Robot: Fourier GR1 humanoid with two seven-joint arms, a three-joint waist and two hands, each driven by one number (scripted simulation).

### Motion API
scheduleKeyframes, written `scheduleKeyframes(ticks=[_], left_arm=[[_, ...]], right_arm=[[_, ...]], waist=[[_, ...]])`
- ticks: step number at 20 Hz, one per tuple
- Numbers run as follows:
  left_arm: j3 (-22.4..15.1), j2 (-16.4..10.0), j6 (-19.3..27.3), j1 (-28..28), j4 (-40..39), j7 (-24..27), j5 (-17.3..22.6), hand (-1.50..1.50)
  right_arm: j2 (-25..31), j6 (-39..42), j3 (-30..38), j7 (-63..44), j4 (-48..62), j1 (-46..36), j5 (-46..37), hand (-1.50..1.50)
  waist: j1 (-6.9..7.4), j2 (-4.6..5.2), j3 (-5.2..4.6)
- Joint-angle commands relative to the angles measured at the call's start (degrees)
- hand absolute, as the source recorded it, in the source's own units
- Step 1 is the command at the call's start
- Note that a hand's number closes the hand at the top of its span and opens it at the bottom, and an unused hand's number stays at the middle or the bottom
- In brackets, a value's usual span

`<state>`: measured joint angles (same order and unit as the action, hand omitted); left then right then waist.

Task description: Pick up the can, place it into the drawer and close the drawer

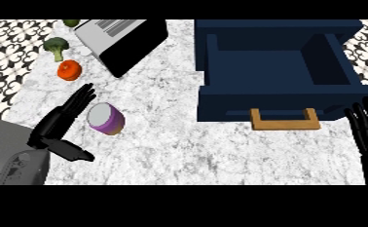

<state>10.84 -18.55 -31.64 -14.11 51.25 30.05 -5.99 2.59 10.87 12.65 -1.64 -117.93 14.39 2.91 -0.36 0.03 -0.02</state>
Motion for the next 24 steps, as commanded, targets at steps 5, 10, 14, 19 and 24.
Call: scheduleKeyframes(ticks=[5, 10, 14, 19, 24], left_arm=[[1.1, -2.2, 0.3, -7.7, -15.4, 7.0, -2.5, -1.5], [-0.5, -0.5, 1.3, -6.9, -18.0, 8.0, -3.4, -1.5], [-0.4, -0.3, 4.4, -9.5, -23.2, 12.7, -4.8, -1.5], [-1.4, 0.8, 6.4, -11.3, -28.6, 15.2, -6.4, -1.5], [-0.6, -1.4, 5.0, -14.5, -32.7, 17.3, -6.3, -1.5]], right_arm=[[-0.1, 0.6, 0.5, 1.3, 1.8, -1.5, -0.6, -1.5], [-0.3, 0.9, 0.6, 1.0, 0.8, -1.0, -0.7, -1.5], [-2.5, 0.8, -1.2, -0.5, -4.5, 4.3, -1.0, -1.5], [-0.7, 2.1, 0.9, -1.6, -2.9, 1.2, 1.5, -1.5], [-0.6, 1.2, 1.1, -5.1, -5.6, -0.2, 2.3, -1.5]], waist=[[-0.17, 0.07, -0.01], [-0.03, 0.01, 0.01], [-0.4, 0.04, -0.03], [-0.39, 0.11, -0.03], [-0.63, 0.19, -0.06]])
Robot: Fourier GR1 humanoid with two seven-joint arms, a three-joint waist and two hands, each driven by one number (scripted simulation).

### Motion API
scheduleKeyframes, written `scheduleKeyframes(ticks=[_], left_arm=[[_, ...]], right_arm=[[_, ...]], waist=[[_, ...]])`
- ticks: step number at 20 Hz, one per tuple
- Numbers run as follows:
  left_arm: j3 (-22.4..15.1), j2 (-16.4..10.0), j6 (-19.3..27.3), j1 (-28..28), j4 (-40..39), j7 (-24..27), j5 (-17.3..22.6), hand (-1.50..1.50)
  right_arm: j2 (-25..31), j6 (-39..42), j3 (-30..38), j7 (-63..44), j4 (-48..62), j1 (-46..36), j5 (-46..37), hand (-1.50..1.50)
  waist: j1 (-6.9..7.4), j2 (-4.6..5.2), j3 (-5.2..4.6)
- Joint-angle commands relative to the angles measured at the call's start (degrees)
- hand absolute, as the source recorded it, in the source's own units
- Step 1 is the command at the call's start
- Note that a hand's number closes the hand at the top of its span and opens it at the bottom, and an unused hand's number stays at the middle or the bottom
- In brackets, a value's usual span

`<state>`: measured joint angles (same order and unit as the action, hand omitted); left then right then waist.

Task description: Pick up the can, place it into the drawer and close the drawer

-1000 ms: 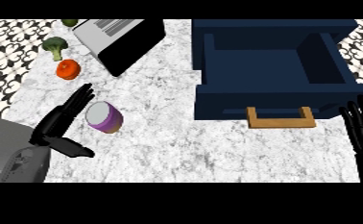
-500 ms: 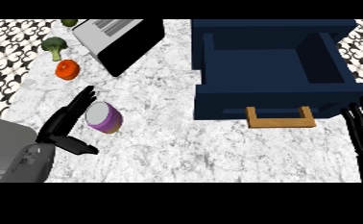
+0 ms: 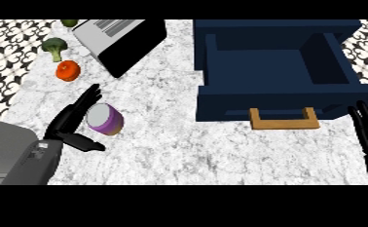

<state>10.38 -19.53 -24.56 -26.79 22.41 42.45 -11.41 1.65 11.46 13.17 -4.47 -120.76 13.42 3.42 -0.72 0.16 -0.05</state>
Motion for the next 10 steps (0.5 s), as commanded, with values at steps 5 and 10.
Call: scheduleKeyframes(ticks=[5, 10], left_arm=[[-1.1, 3.2, -0.3, -1.2, 1.0, -0.3, 0.2, -1.5], [-0.9, 2.7, -1.1, -3.3, -4.5, 2.4, -0.4, -1.5]], right_arm=[[-0.1, 0.8, 1.3, 0.8, -0.1, 0.6, 0.4, -1.5], [-1.2, 2.0, 1.3, -0.1, -4.2, 4.2, 1.7, -1.5]], waist=[[0.3, -0.14, 0.04], [-0.16, -0.02, 0.0]])
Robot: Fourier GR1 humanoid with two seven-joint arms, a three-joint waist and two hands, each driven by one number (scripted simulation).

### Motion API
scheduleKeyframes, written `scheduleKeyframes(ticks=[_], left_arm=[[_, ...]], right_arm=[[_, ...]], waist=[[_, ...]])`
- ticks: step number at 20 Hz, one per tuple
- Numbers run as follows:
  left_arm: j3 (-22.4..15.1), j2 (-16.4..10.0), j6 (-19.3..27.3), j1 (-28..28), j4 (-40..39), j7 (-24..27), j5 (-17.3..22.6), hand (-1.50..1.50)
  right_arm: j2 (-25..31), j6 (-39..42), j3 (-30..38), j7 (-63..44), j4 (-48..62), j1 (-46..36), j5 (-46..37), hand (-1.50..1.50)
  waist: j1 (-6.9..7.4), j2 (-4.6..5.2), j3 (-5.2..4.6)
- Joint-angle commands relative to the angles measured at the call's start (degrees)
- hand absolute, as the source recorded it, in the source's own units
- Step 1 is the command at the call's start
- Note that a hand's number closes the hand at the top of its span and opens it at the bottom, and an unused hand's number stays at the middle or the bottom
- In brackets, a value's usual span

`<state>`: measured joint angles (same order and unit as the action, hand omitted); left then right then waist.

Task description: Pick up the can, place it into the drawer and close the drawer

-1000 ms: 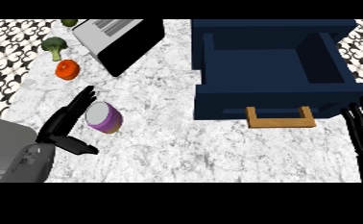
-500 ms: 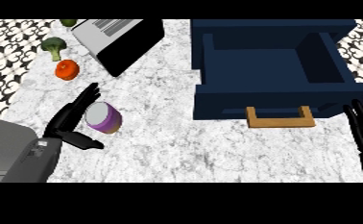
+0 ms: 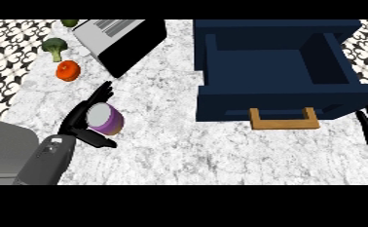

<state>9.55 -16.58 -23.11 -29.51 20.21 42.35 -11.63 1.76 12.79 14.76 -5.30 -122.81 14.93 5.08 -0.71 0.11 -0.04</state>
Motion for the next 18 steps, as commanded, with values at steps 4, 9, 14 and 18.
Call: scheduleKeyframes(ticks=[4, 9, 14, 18], left_arm=[[-1.2, 1.9, -0.8, -1.7, -2.8, 4.1, -1.4, -1.5], [-1.6, 2.7, -3.1, -1.3, 1.8, 0.4, 0.2, 1.5], [-1.9, 4.2, -4.8, -1.2, 1.6, 2.0, 0.8, 1.5], [-2.6, 4.3, -8.7, 2.6, 6.7, -1.1, 2.7, 1.5]], right_arm=[[0.2, -0.9, 0.1, -2.6, 0.9, -3.4, 0.2, -1.5], [0.6, 2.1, 1.8, 1.5, 3.7, -1.1, 1.4, -1.5], [0.1, -0.4, 1.1, -2.5, 1.0, -4.2, 1.3, -1.5], [0.0, 1.9, 2.7, -0.6, -0.8, 0.9, 3.3, -1.5]], waist=[[-0.04, 0.13, -0.03], [0.21, -0.06, 0.03], [0.18, 0.04, 0.0], [0.53, -0.21, 0.05]])
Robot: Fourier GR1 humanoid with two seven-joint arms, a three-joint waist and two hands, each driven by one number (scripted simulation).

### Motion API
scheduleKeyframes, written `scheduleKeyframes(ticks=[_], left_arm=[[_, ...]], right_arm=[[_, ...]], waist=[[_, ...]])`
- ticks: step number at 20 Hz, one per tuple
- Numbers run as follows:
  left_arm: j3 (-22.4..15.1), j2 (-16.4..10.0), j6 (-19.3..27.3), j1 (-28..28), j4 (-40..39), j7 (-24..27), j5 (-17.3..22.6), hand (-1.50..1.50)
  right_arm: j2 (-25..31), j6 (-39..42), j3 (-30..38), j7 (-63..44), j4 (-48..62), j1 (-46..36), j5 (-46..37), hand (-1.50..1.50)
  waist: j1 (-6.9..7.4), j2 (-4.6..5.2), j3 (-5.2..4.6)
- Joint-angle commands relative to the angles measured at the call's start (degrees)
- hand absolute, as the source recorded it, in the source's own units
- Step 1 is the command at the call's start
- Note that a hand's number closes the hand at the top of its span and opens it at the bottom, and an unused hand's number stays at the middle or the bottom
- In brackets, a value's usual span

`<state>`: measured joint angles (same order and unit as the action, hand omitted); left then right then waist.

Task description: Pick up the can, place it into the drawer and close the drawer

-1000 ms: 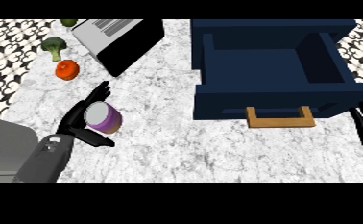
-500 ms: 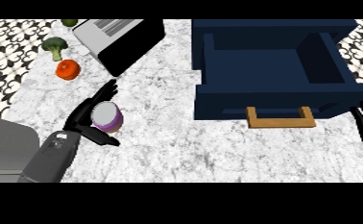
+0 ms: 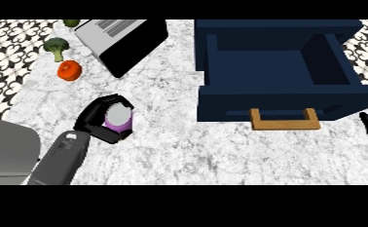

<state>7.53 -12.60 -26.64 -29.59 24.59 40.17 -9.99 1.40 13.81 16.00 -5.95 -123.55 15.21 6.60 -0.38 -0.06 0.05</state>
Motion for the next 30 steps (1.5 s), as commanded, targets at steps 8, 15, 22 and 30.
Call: scheduleKeyframes(ticks=[8, 15, 22, 30], left_arm=[[2.5, 4.4, 2.9, 4.9, 12.3, -6.5, 6.5, 1.5], [10.4, 8.8, 22.9, 3.4, 22.3, -14.7, 12.3, 1.5], [1.5, 12.4, 26.5, 9.6, 44.2, -26.1, 9.3, 1.5], [-9.8, 12.6, 36.1, 3.7, 57.1, -43.9, 10.1, 1.5]], right_arm=[[-0.6, -1.5, -1.3, 0.4, 0.5, 0.5, -1.3, -1.5], [-0.8, 0.2, -0.6, 1.7, -3.6, 5.8, 0.5, -1.5], [-1.4, -2.6, -2.0, 1.0, -2.1, 2.2, -2.0, -1.5], [0.6, -0.2, 2.8, 1.1, -1.7, 3.0, 2.6, -1.5]], waist=[[0.59, -0.09, -0.02], [0.95, -0.56, 0.09], [0.68, -0.12, -0.01], [0.13, -0.08, -0.02]])
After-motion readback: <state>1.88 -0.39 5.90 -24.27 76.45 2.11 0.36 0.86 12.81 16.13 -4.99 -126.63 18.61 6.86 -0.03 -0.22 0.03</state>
